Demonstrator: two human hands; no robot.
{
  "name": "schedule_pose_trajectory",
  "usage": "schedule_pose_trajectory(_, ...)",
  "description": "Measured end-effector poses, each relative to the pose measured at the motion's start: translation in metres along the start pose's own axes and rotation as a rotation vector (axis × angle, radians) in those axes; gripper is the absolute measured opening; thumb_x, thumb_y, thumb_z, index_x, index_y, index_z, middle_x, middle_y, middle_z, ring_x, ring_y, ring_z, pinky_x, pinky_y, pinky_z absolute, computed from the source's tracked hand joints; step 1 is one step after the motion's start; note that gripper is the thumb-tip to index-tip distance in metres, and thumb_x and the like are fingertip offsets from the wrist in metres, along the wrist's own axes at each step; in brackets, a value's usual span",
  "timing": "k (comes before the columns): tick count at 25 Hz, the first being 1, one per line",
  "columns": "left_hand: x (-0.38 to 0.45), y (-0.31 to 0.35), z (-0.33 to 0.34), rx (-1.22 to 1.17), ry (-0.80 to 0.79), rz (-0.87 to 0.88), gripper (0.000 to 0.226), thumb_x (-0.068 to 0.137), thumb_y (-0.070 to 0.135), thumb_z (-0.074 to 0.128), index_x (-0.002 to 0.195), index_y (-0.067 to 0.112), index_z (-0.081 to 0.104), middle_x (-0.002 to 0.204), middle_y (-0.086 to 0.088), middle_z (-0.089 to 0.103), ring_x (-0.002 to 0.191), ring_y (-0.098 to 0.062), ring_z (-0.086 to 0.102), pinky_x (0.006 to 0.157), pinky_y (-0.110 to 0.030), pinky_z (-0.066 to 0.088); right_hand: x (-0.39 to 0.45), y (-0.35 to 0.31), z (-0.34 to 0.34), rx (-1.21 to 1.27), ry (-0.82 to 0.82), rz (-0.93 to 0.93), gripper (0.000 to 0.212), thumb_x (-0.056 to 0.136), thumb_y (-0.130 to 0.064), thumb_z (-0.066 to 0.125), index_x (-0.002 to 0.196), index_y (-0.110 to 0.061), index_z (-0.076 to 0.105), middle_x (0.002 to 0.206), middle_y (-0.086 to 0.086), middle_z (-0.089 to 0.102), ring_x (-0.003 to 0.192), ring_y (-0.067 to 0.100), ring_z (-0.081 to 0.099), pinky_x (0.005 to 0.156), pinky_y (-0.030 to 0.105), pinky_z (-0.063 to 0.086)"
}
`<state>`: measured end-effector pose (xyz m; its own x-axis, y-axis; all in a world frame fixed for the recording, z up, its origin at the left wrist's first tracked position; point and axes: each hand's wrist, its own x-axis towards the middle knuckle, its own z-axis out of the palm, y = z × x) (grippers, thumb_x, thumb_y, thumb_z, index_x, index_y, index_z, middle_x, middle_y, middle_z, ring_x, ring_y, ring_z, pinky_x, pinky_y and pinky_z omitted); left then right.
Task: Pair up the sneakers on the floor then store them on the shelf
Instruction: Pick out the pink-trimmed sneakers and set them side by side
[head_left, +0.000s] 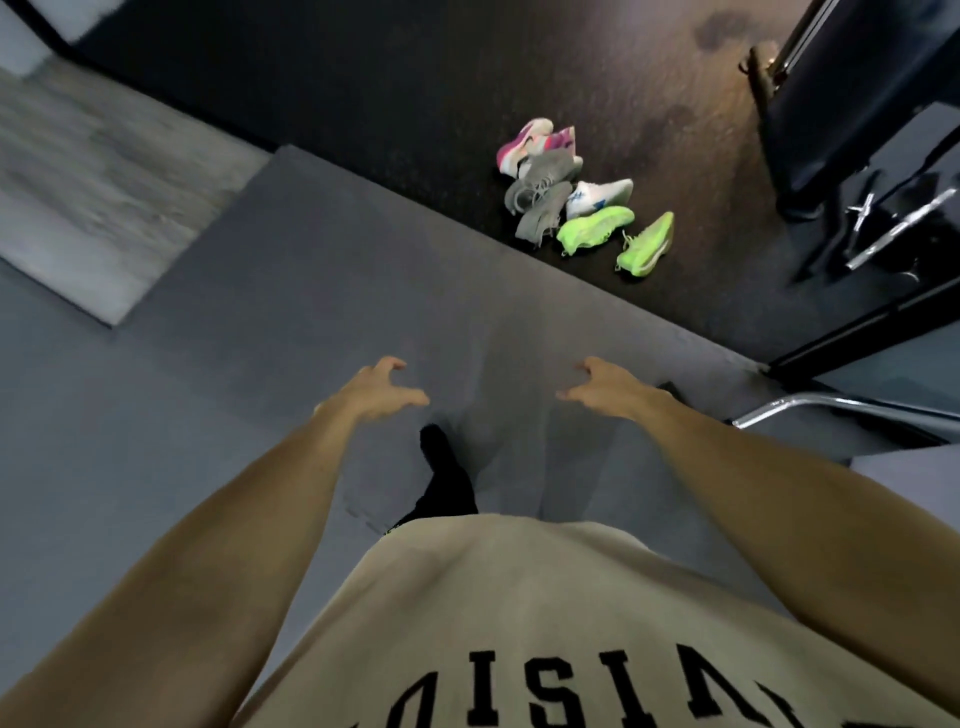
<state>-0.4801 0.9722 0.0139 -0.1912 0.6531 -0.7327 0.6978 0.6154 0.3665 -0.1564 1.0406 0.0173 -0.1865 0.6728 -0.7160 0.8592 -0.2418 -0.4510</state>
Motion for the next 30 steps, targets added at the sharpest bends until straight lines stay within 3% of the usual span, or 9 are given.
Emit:
schedule_pose_trajectory(2,0.044,0.011,-0.051,0.022,0.011,0.019,0.090,0.058,0.066,0.070,0.137,0.035,0.039,0.140,-0.007,0.043,0.112,-0.028,0.056,0.098,-0.046,0.046,0.037,-0.036,-0.019,0.017,0.037,0.021,0.079,0.087,-0.040,0.067,0.149,-0.008,0.029,0.152,0.007,0.036,0.135,0.028,0.041,0.104,0.033,0.036)
schedule_pose_trajectory(6,0.113,0.043,-0.144,0.104,-0.008,0.085,0.091,0.061,0.068,0.069,0.139,0.034,0.037,0.148,-0.006,0.036,0.127,-0.030,0.047,0.104,-0.051,0.039,0.093,-0.107,-0.060,0.004,0.107,0.021,0.055,0.090,-0.028,0.064,0.138,-0.009,0.044,0.140,0.011,0.049,0.123,0.029,0.050,0.090,0.029,0.041)
schedule_pose_trajectory(14,0.257,0.127,-0.283,0.191,-0.067,0.146,0.088,0.061,0.068,0.067,0.138,0.038,0.035,0.145,-0.004,0.036,0.119,-0.031,0.051,0.100,-0.054,0.042,0.226,-0.200,-0.148,0.084,0.134,0.098,0.066,0.088,-0.040,0.065,0.144,-0.018,0.037,0.147,0.008,0.042,0.132,0.029,0.042,0.102,0.035,0.038)
schedule_pose_trajectory(19,0.339,0.188,-0.351,0.210,-0.089,0.123,0.088,0.061,0.070,0.066,0.138,0.040,0.034,0.146,-0.002,0.035,0.123,-0.029,0.048,0.102,-0.055,0.041,0.302,-0.246,-0.211,0.112,0.098,0.136,0.065,0.090,-0.040,0.064,0.143,-0.014,0.038,0.144,0.010,0.044,0.129,0.030,0.046,0.103,0.038,0.042)
schedule_pose_trajectory(24,0.407,0.241,-0.410,0.181,-0.070,0.154,0.082,0.072,0.062,0.068,0.141,0.035,0.035,0.149,-0.004,0.029,0.126,-0.031,0.044,0.103,-0.054,0.040,0.363,-0.303,-0.271,0.169,0.104,0.171,0.064,0.088,-0.038,0.066,0.143,-0.014,0.041,0.138,0.010,0.050,0.115,0.027,0.053,0.081,0.025,0.039)
schedule_pose_trajectory(30,0.497,0.277,-0.490,0.233,-0.129,0.195,0.082,0.069,0.060,0.069,0.140,0.037,0.035,0.145,-0.004,0.030,0.123,-0.029,0.045,0.103,-0.053,0.040,0.434,-0.370,-0.308,0.197,0.127,0.218,0.066,0.086,-0.043,0.066,0.142,-0.017,0.041,0.142,0.010,0.048,0.126,0.030,0.049,0.097,0.033,0.040)
